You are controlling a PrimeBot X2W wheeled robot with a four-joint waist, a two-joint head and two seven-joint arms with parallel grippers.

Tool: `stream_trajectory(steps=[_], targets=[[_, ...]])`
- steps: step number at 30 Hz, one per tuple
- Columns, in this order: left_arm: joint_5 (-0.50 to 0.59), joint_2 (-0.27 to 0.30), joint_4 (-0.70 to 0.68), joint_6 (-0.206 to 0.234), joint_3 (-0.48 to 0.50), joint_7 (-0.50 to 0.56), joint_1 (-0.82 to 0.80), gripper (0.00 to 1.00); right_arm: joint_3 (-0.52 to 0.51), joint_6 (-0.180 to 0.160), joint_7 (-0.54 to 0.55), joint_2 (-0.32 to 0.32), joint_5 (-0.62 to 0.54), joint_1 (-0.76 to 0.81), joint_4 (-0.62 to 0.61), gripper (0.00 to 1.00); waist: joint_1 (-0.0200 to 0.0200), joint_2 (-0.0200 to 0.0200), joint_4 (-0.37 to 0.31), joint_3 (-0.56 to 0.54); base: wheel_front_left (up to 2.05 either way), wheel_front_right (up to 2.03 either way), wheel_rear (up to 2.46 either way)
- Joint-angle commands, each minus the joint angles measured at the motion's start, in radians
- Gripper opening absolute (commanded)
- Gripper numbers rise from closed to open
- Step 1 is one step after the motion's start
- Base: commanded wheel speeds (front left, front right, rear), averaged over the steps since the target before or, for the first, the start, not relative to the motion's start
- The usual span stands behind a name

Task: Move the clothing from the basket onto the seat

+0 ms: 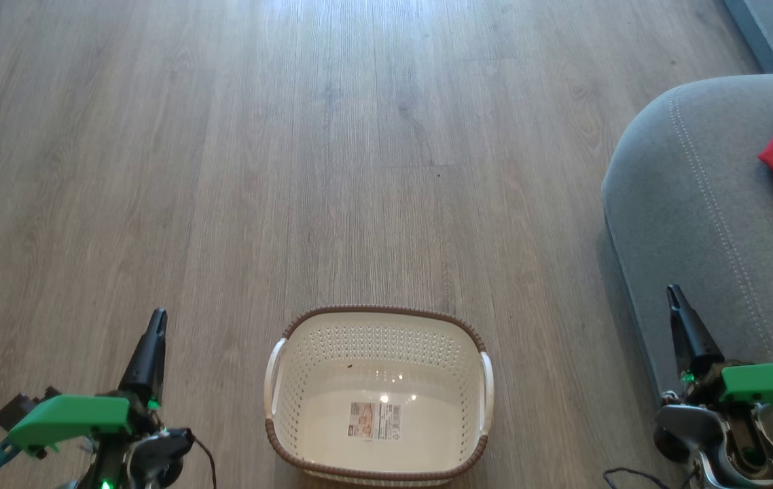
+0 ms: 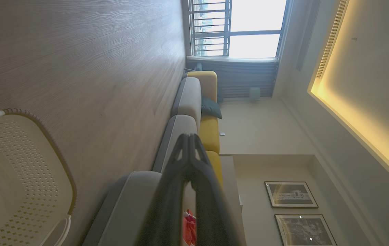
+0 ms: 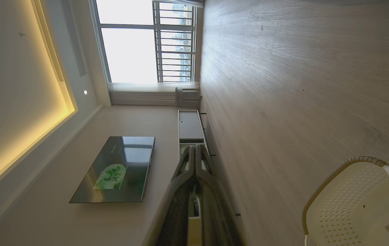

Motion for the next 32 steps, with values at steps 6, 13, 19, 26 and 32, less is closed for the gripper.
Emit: stream_trajectory(steps=[6, 13, 19, 26, 32], targets=[[-0.007, 0.008, -0.034, -0.009, 0.034, 0.008, -0.048, 0.0, 0.017, 0.0, 0.005, -0.003, 0.006, -0.037, -0.039, 0.0, 0.0, 0.0, 0.0, 0.0, 0.0, 0.0, 0.0], [-0.007, 0.008, -0.034, -0.009, 0.034, 0.008, -0.048, 0.0, 0.017, 0.0, 0.005, -0.003, 0.006, -0.037, -0.039, 0.0, 0.0, 0.0, 0.0, 0.0, 0.0, 0.0, 0.0], [-0.007, 0.008, -0.034, -0.009, 0.034, 0.008, -0.048, 0.0, 0.017, 0.0, 0.005, -0.003, 0.006, -0.037, -0.039, 0.0, 0.0, 0.0, 0.0, 0.0, 0.0, 0.0, 0.0], [-0.007, 0.008, -0.034, -0.009, 0.034, 0.008, -0.048, 0.0, 0.017, 0.0, 0.005, -0.003, 0.006, -0.037, -0.039, 0.0, 0.0, 0.0, 0.0, 0.0, 0.0, 0.0, 0.0], [-0.007, 0.008, -0.034, -0.009, 0.034, 0.008, -0.048, 0.0, 0.017, 0.0, 0.005, -0.003, 0.006, -0.037, -0.039, 0.0, 0.0, 0.0, 0.0, 0.0, 0.0, 0.0, 0.0]])
